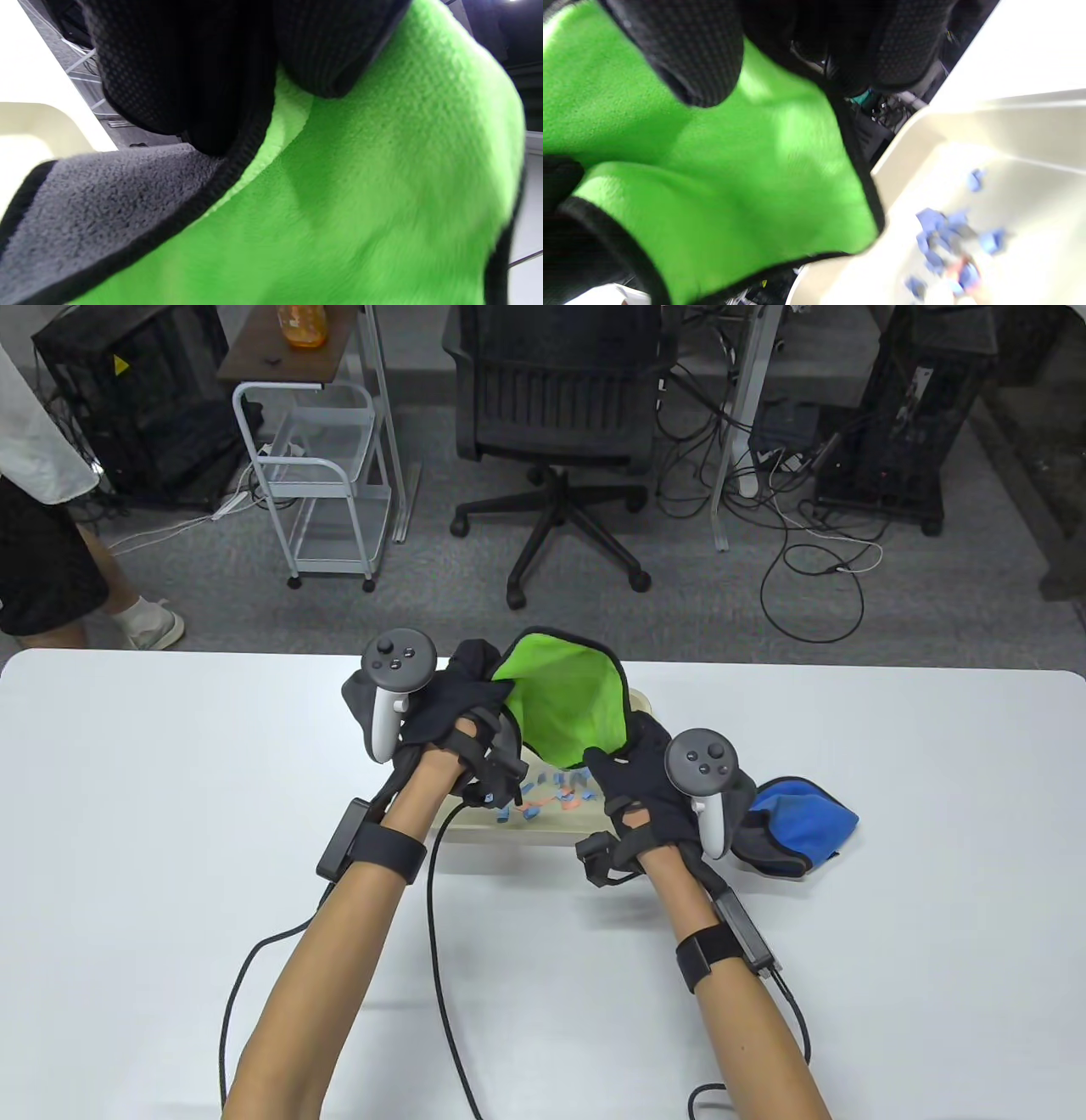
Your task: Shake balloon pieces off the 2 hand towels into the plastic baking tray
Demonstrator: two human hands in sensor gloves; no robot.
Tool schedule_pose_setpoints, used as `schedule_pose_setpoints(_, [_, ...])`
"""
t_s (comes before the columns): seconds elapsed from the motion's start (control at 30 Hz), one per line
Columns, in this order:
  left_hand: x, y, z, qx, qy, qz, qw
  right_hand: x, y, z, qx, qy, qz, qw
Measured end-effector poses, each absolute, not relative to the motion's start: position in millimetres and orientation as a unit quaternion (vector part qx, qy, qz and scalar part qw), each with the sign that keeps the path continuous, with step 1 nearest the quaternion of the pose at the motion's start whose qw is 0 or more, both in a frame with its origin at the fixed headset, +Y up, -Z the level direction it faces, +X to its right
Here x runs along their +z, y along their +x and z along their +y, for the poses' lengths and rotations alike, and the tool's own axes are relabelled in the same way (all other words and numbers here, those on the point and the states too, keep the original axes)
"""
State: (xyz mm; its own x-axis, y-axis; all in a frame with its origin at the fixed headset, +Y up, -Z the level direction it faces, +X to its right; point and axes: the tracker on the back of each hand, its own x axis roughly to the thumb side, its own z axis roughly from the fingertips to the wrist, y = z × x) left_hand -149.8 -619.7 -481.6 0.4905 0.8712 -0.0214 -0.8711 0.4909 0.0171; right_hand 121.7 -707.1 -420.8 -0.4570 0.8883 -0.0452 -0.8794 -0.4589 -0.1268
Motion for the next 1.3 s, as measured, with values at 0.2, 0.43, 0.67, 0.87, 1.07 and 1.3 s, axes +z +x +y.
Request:
schedule_pose_setpoints(0.2, [-480,-134,-608,0.496,0.004,0.001,0.868,-388,148,-712,0.857,-0.03,-0.023,0.513])
schedule_pose_setpoints(0.43, [-476,-132,-603,0.482,0.009,0.002,0.876,-343,153,-718,0.92,0.044,-0.035,0.388])
schedule_pose_setpoints(0.67, [-473,-134,-600,0.478,0.016,0.009,0.878,-320,149,-739,0.925,0.082,-0.029,0.371])
schedule_pose_setpoints(0.87, [-467,-141,-594,0.466,0.024,0.01,0.884,-316,146,-746,0.934,0.1,-0.015,0.343])
schedule_pose_setpoints(1.07, [-461,-165,-581,0.467,0.032,0.015,0.883,-315,146,-747,0.932,0.107,-0.011,0.346])
schedule_pose_setpoints(1.3, [-449,-217,-560,0.475,0.052,0.041,0.878,-314,146,-747,0.935,0.111,-0.01,0.336])
